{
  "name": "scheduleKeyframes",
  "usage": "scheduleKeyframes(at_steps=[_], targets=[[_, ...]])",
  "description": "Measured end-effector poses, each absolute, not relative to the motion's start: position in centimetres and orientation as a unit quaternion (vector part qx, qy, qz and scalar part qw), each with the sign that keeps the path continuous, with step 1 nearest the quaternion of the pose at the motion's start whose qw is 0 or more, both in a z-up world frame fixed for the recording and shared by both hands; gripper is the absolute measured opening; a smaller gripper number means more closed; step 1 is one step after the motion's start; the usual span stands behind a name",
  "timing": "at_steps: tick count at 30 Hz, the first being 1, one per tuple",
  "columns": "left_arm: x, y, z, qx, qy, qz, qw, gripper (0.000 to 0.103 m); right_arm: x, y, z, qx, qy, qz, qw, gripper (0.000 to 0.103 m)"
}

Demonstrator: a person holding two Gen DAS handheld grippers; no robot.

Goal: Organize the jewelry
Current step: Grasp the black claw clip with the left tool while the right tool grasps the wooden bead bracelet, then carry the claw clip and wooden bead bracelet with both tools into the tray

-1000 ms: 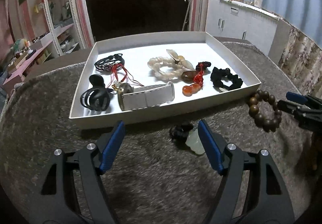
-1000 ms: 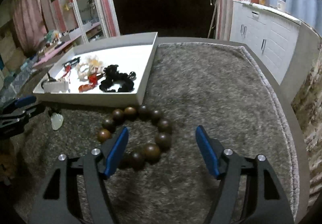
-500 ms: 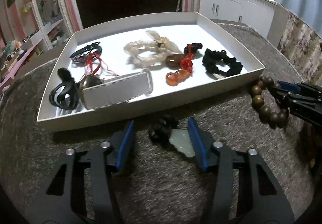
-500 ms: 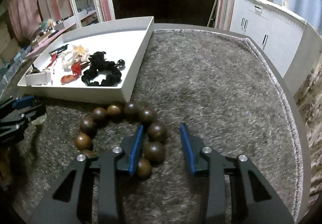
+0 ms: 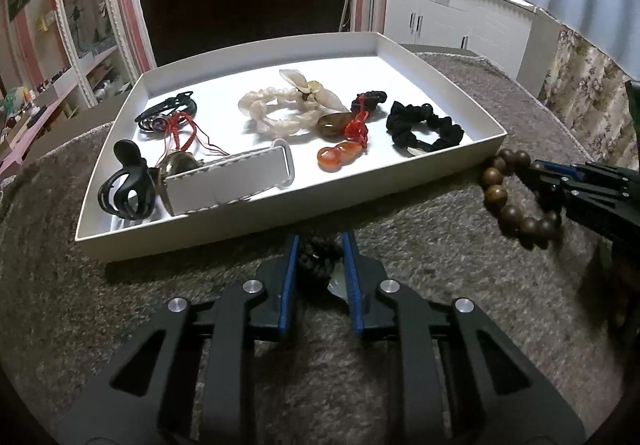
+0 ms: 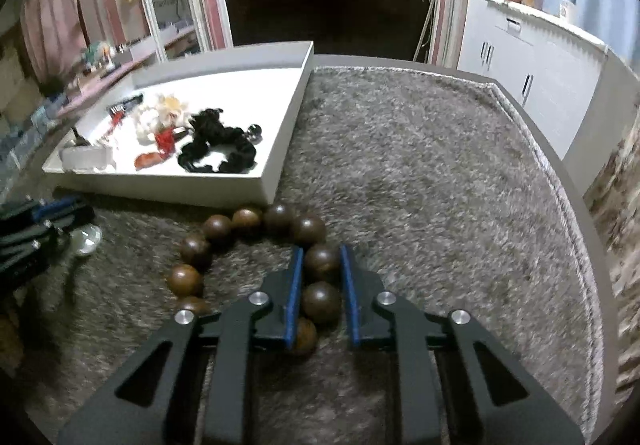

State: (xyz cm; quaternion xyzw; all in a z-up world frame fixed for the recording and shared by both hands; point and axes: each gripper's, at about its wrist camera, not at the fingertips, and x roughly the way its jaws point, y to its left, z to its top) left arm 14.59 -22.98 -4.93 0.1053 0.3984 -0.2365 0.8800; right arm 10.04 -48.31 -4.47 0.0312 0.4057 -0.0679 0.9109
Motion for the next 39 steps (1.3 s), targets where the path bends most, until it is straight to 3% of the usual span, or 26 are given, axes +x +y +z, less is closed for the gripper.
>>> scheduleKeyframes(at_steps=[21,39], targets=[[12.6,-17.2,0.5,0.096,0.347,-0.219,0.907,0.019,7.9,-41.8,3.8,0.039,0.319,-0.009,0.947,0.019],[19.5,-14.9,7.6,0.056,0.290,-0.201,0.934,0.019,14.9,-38.5,7.2,0.003,0.295,-0.021,0.955,0.019]])
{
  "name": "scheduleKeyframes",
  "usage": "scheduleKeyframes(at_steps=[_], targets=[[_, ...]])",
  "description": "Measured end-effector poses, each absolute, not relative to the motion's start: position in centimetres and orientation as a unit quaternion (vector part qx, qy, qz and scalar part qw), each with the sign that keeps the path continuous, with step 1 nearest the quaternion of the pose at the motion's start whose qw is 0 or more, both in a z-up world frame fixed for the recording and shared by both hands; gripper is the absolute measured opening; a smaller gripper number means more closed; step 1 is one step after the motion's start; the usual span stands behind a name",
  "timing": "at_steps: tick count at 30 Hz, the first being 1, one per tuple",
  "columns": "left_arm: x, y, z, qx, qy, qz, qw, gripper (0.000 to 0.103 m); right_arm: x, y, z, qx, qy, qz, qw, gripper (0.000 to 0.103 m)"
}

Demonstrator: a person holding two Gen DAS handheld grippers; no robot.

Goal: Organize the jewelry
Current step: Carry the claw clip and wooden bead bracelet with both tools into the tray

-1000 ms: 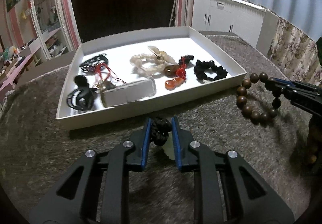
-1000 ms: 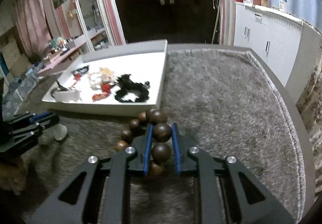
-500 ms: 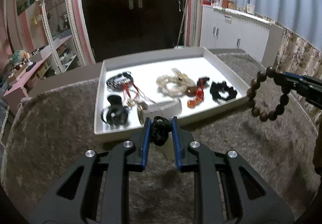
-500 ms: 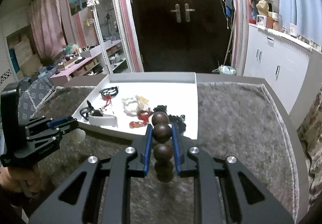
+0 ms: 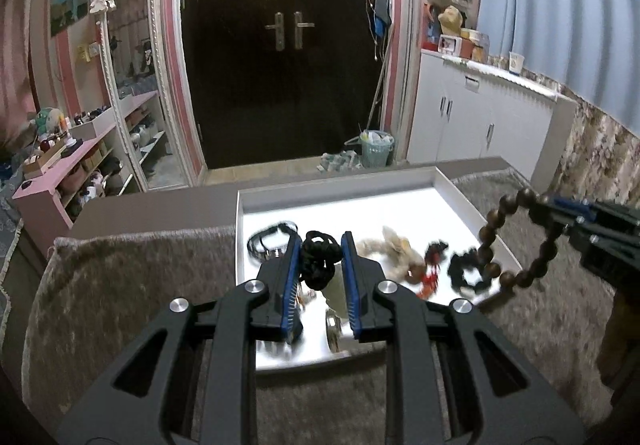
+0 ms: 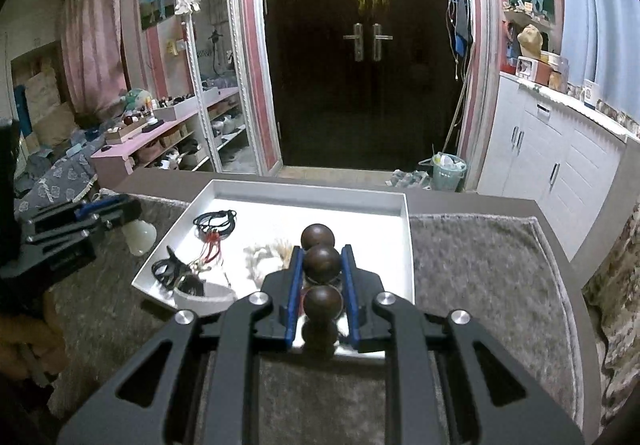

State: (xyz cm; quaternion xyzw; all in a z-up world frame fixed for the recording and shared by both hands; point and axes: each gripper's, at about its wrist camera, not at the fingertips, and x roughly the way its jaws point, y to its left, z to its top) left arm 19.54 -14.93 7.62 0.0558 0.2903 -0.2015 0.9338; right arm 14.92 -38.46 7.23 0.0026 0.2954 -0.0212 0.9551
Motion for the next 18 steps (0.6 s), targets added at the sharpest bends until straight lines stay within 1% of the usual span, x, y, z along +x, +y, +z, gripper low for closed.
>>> scheduleKeyframes(at_steps=[7,18], targets=[[23.4,-15.7,7.8,0.046,0.286,-0.197,0.937,0.019,18.6,-37.8,7.5,0.012,0.290,-0.010,0.957,0.019],[28.6,-17.5,5.7,0.024,0.304,-0.197,0.932,0.019,23.7,-37.5,6.6,0.005,0.296,-0.007,0.955,0.019]])
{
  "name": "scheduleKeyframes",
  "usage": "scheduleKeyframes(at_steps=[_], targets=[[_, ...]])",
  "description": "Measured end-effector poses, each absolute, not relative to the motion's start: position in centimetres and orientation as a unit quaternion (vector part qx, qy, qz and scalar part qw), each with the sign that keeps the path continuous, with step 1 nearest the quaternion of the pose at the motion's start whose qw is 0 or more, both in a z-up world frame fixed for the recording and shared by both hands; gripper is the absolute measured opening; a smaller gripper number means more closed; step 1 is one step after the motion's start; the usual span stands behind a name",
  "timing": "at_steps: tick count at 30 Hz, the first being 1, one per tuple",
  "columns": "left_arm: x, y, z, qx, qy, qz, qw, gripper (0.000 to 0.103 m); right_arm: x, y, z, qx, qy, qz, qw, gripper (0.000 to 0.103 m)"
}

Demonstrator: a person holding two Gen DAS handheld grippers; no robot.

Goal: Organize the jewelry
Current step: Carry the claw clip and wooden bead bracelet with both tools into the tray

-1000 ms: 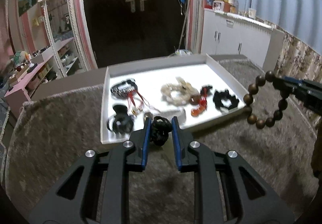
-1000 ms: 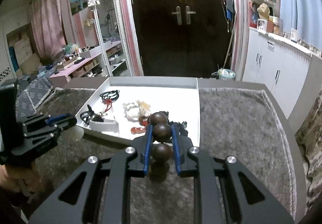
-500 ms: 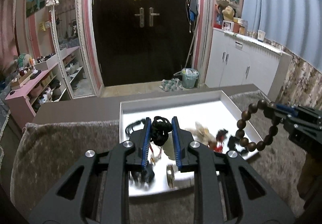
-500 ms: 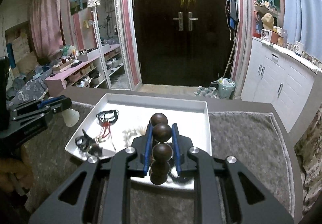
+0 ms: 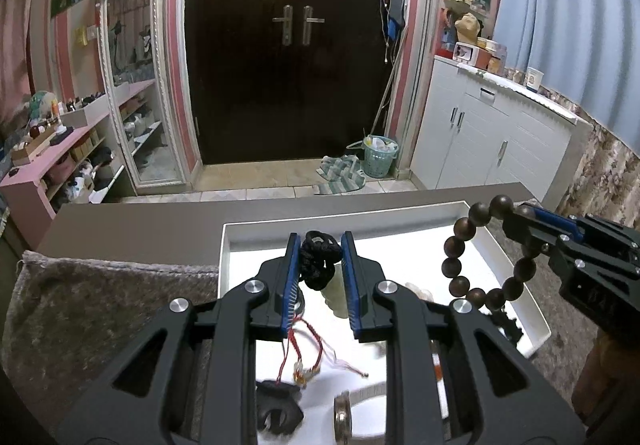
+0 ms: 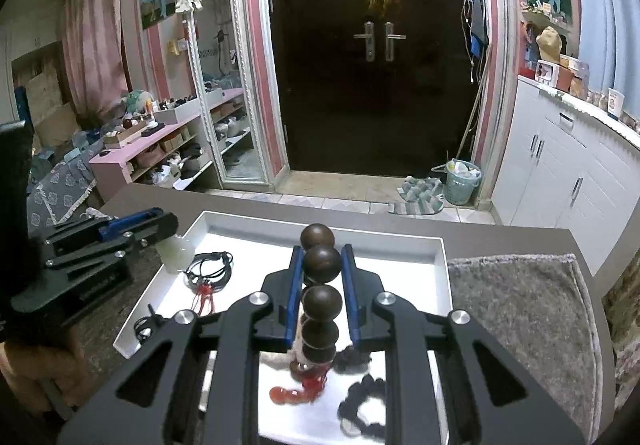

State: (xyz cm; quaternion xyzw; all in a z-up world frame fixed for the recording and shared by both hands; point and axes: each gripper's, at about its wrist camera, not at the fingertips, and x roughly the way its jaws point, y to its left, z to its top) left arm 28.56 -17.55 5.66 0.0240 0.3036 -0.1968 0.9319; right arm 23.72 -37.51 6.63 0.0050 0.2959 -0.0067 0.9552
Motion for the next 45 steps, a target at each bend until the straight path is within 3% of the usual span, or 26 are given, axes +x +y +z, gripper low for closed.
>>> scheduleKeyframes(at_steps=[21,45], targets=[[33.7,-19.5,2.5,0.005,0.329,-0.193,0.924,0.019,28.6,-39.4,2.4,0.031,0.329,-0.016,0.944,0.019],[35.2,-22.8,-1.1,0.034,0.388,-0.224,0.893,0.020,28.9,-40.9,2.0,0.034,0.347,-0.027,0.937,0.019]])
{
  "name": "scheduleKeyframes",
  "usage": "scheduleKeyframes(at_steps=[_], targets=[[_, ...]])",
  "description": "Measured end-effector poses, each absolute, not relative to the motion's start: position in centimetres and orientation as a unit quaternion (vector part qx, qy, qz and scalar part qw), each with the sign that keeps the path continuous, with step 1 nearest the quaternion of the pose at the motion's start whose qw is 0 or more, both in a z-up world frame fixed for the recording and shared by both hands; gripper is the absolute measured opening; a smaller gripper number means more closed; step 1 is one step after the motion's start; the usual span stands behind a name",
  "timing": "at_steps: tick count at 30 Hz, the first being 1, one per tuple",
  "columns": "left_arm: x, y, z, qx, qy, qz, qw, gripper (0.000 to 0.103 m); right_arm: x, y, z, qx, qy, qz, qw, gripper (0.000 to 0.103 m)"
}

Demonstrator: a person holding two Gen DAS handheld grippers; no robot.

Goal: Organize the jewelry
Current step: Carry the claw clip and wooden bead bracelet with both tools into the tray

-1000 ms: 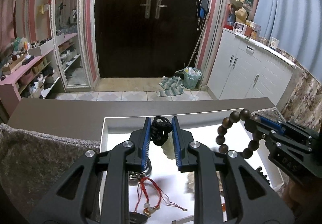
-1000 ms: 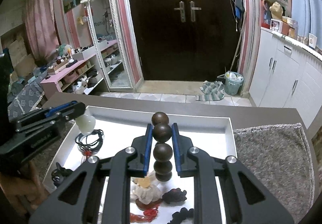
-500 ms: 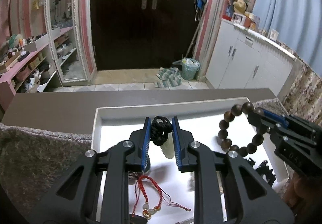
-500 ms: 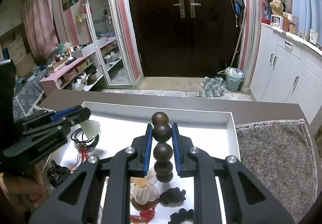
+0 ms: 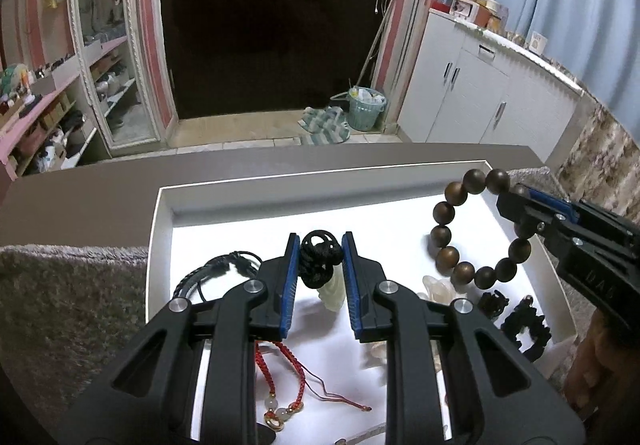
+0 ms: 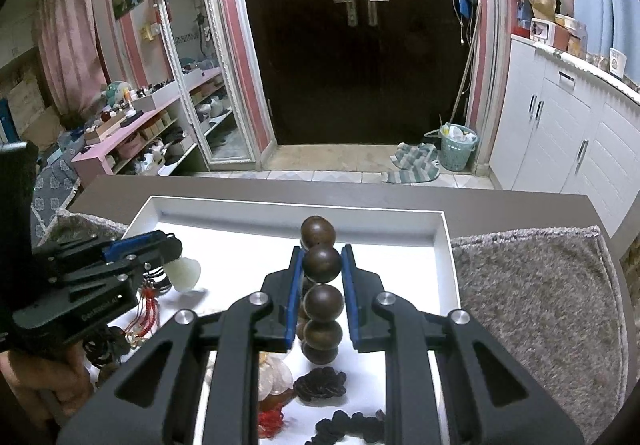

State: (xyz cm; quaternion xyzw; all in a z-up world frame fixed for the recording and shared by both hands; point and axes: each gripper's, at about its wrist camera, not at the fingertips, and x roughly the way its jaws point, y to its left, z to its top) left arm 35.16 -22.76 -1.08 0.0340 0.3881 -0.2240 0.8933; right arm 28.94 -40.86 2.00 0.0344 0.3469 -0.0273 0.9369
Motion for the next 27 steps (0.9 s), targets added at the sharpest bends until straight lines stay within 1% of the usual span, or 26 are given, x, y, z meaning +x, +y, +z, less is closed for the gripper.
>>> scheduleKeyframes(at_steps=[13,27], targets=[[35.0,-23.6,-2.0,0.079,0.409,-0.211,0.884,0.021,29.4,-42.0,0.9,0.027,0.372,-0.053,0.926,0.019],[35.7,-22.9,-3.3,0.058,0.441,-0.196,0.874,0.021,30.2,-42.7,-1.1,-0.013,0.412,-0.096,0.906,0.019]])
